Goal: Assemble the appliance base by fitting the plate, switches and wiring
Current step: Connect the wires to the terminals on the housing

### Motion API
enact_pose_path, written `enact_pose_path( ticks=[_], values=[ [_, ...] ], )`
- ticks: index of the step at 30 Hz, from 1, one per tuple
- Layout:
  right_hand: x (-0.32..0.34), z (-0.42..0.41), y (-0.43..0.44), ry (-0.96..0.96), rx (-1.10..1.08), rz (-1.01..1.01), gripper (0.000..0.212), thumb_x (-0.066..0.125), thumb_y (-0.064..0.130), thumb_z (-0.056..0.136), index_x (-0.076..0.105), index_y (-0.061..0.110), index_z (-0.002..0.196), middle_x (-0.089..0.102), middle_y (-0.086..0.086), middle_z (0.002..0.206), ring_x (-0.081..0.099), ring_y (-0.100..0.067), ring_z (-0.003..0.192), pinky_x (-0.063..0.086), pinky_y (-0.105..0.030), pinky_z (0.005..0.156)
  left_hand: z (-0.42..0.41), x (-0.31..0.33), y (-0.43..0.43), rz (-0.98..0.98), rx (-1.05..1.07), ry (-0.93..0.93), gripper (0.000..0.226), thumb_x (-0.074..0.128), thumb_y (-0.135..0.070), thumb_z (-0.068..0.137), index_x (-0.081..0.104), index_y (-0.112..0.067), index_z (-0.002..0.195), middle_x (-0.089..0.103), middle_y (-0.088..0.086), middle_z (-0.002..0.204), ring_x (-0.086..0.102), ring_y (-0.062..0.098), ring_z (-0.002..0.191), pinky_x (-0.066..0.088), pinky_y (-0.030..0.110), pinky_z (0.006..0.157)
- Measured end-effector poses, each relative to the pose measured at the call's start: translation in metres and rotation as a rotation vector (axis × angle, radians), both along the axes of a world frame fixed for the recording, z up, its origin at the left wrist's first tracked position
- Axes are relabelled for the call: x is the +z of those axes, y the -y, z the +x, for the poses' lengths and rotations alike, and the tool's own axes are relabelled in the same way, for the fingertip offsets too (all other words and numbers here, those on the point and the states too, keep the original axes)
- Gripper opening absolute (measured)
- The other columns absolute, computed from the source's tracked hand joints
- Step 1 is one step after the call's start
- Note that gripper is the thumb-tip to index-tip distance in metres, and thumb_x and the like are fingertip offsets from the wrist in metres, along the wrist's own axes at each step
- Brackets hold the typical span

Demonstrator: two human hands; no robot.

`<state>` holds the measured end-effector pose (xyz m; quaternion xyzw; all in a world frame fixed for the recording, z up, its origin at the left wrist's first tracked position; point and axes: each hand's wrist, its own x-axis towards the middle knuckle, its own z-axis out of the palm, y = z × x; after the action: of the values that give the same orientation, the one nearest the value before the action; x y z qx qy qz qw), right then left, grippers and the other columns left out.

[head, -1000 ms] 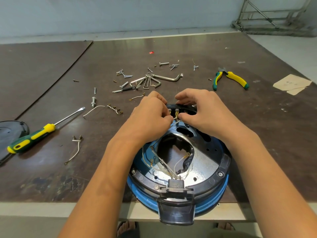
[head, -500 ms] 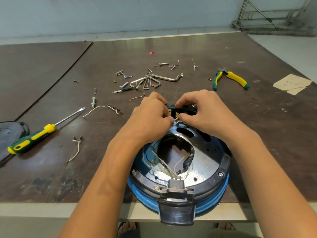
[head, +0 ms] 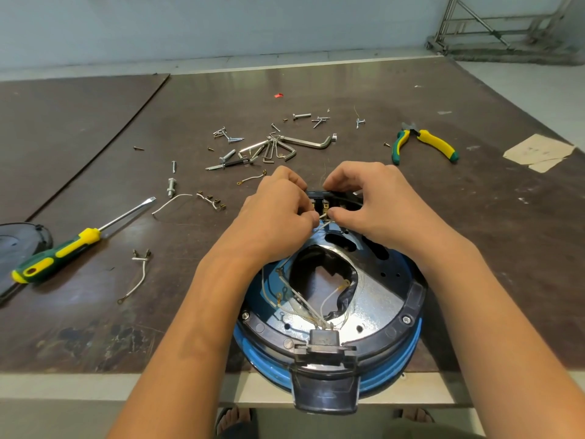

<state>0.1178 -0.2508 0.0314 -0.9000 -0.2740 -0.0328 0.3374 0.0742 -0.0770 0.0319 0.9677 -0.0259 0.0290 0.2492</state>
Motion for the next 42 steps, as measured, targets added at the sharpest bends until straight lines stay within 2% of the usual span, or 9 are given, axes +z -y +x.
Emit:
enact_pose_path(
  ticks=[4, 15, 20, 25, 35, 42],
  values=[
    [0.0003, 0.0000, 0.0002, -0.008, 0.005, 0.007, 0.029, 0.079, 0.016, 0.078, 0.069, 0.026, 0.104, 0.072, 0.009, 0.097, 0.065, -0.002, 0.092, 0.039, 0.002, 0.073, -0.0010, 0.0009, -0.0003, -0.005, -0.007, 0.015, 0.017, 0.066, -0.032, 0.092, 0.075, -0.018, 0.088, 0.043, -0.010, 0.117, 0.045, 0.012, 0.107, 0.046, 0.045, 0.093],
    [0.0008, 0.0000, 0.0022, -0.023, 0.038, 0.054, 0.030, 0.079, 0.015, 0.077, 0.064, 0.032, 0.097, 0.072, 0.011, 0.096, 0.066, 0.002, 0.092, 0.038, 0.005, 0.070, -0.0052, 0.0005, -0.0002, -0.018, -0.013, 0.039, 0.014, 0.069, -0.032, 0.091, 0.075, -0.020, 0.088, 0.044, -0.009, 0.119, 0.047, 0.011, 0.105, 0.047, 0.045, 0.092],
    [0.0003, 0.0003, 0.0011, -0.009, 0.033, 0.038, 0.030, 0.079, 0.016, 0.078, 0.064, 0.034, 0.098, 0.072, 0.010, 0.096, 0.066, -0.001, 0.093, 0.040, 0.000, 0.072, -0.0053, 0.0013, 0.0006, -0.024, -0.002, 0.060, 0.015, 0.068, -0.032, 0.091, 0.076, -0.019, 0.090, 0.046, -0.009, 0.120, 0.048, 0.010, 0.105, 0.048, 0.044, 0.092],
    [0.0004, -0.0002, 0.0012, -0.014, 0.027, 0.034, 0.029, 0.079, 0.017, 0.078, 0.065, 0.032, 0.099, 0.072, 0.010, 0.098, 0.066, -0.001, 0.094, 0.039, 0.003, 0.069, -0.0069, 0.0020, 0.0000, -0.046, -0.008, 0.071, 0.014, 0.068, -0.031, 0.092, 0.077, -0.020, 0.090, 0.047, -0.008, 0.119, 0.049, 0.009, 0.101, 0.048, 0.042, 0.091],
    [-0.0003, 0.0001, 0.0000, -0.005, 0.010, 0.013, 0.028, 0.078, 0.017, 0.079, 0.068, 0.027, 0.104, 0.072, 0.007, 0.100, 0.066, -0.007, 0.098, 0.049, -0.020, 0.085, -0.0051, 0.0011, 0.0019, -0.034, 0.004, 0.050, 0.016, 0.068, -0.030, 0.091, 0.077, -0.017, 0.089, 0.047, -0.008, 0.119, 0.050, 0.011, 0.104, 0.047, 0.045, 0.093],
    [-0.0014, 0.0008, 0.0011, -0.015, 0.013, 0.033, 0.029, 0.079, 0.018, 0.078, 0.067, 0.030, 0.102, 0.072, 0.008, 0.100, 0.066, -0.006, 0.099, 0.050, -0.023, 0.086, -0.0046, -0.0006, 0.0008, -0.029, 0.005, 0.051, 0.015, 0.069, -0.032, 0.090, 0.076, -0.019, 0.087, 0.045, -0.010, 0.117, 0.048, 0.011, 0.103, 0.047, 0.044, 0.093]
  ],
)
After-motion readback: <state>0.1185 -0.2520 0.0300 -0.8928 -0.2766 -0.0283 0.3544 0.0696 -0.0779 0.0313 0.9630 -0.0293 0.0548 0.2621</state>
